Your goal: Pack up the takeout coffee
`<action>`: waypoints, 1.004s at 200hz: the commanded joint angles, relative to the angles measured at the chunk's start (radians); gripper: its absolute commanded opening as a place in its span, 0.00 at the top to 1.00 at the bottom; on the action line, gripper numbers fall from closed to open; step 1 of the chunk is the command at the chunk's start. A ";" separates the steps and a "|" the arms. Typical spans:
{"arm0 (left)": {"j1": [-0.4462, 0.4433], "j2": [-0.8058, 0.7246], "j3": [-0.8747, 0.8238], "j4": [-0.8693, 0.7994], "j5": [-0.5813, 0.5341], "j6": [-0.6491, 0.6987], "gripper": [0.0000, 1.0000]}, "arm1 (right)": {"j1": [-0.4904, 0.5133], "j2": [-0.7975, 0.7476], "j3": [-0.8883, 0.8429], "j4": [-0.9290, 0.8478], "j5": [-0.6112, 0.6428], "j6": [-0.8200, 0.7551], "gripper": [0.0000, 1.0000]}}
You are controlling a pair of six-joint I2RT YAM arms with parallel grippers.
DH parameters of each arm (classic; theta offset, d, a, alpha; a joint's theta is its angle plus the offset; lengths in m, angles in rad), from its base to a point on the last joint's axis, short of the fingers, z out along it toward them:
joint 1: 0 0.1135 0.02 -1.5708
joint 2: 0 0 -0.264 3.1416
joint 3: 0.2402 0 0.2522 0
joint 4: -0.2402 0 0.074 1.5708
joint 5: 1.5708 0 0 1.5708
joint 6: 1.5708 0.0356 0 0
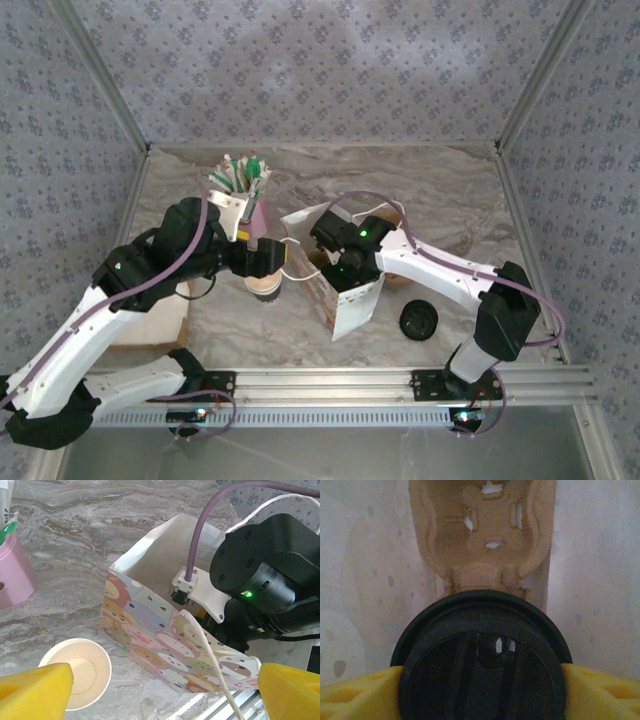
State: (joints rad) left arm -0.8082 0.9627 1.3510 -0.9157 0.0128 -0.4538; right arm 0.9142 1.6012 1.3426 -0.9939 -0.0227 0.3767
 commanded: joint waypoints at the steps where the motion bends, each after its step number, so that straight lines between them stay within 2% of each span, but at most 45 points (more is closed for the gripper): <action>1: -0.004 -0.012 -0.009 0.023 -0.007 -0.001 0.05 | 0.016 0.020 -0.025 -0.097 0.003 0.007 0.19; 201: -0.004 -0.010 -0.004 0.021 -0.006 -0.005 0.05 | 0.024 0.005 -0.016 -0.114 0.012 0.008 0.12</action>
State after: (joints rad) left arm -0.8082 0.9627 1.3510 -0.9157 0.0128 -0.4561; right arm 0.9245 1.5967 1.3453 -1.0176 -0.0135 0.3763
